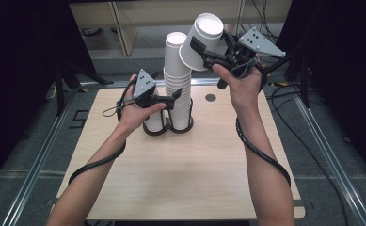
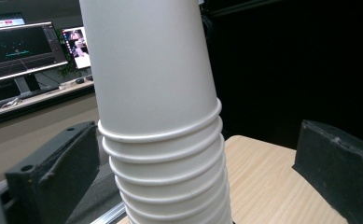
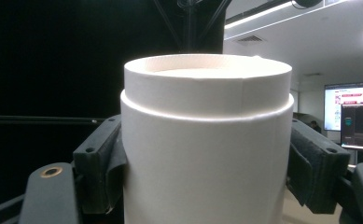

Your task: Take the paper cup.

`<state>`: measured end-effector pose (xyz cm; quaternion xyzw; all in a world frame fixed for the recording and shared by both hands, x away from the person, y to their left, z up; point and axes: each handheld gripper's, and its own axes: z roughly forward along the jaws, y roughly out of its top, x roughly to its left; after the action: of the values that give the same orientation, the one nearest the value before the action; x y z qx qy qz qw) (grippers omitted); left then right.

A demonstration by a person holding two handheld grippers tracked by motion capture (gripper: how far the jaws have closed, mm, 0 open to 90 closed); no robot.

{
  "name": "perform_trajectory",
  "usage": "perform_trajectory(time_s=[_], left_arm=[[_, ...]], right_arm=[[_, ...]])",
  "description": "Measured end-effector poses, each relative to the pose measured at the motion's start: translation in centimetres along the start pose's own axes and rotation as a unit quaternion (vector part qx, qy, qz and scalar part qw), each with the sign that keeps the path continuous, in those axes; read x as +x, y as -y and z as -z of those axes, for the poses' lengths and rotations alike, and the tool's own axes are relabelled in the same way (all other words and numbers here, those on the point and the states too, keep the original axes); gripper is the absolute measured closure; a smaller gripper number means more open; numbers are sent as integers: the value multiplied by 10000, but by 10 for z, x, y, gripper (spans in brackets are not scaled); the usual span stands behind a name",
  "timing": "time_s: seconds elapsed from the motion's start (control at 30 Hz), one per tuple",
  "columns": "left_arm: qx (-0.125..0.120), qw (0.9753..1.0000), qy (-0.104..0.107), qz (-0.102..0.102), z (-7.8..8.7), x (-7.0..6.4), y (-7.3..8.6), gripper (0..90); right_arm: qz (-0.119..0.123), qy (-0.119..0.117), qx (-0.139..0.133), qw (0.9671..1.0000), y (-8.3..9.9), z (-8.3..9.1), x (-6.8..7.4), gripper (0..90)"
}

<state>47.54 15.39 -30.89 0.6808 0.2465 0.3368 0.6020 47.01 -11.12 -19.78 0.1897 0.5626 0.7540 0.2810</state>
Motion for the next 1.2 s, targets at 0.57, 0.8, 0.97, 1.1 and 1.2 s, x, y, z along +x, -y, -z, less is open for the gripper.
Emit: perform_trajectory(time_s=[0.57, 0.8, 0.97, 1.1, 1.2], left_arm=[[-37, 9997, 221, -26, 27, -24, 15, 0], [5, 9996, 263, -27, 38, -29, 26, 0], [34, 9995, 296, -98, 45, -33, 29, 0], [18, 9993, 356, -113, 50, -36, 32, 0], [46, 9991, 401, -93, 54, -38, 36, 0]], right_arm=[[-92, -131, 452, 9989, 40, 22, 15, 239], [-210, -153, 587, 9979, 58, 29, 20, 239], [-253, -173, 680, 9972, 72, 32, 23, 239], [-375, -219, 833, 9956, 87, 36, 27, 239], [-374, -212, 906, 9950, 92, 38, 29, 239]])
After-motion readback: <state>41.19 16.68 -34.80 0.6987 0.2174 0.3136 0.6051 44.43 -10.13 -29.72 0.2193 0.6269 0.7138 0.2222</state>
